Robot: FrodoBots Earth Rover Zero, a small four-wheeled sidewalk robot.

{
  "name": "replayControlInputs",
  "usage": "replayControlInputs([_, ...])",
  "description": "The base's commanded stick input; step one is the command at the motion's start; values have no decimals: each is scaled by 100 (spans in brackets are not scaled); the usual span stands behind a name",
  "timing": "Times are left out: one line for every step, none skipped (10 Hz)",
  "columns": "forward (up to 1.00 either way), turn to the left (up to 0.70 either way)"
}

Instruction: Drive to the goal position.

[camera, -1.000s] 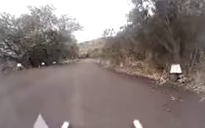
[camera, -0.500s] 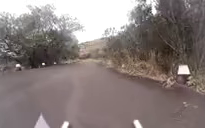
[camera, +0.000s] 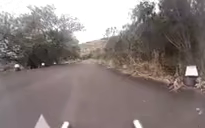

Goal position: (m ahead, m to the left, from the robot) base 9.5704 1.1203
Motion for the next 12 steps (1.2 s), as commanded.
replayControlInputs([50, 0])
replayControlInputs([50, 0])
replayControlInputs([50, 0])
replayControlInputs([50, 0])
replayControlInputs([50, 0])
replayControlInputs([50, 0])
replayControlInputs([50, 0])
replayControlInputs([50, 0])
replayControlInputs([50, 0])
replayControlInputs([50, 0])
replayControlInputs([50, 0])
replayControlInputs([50, 0])
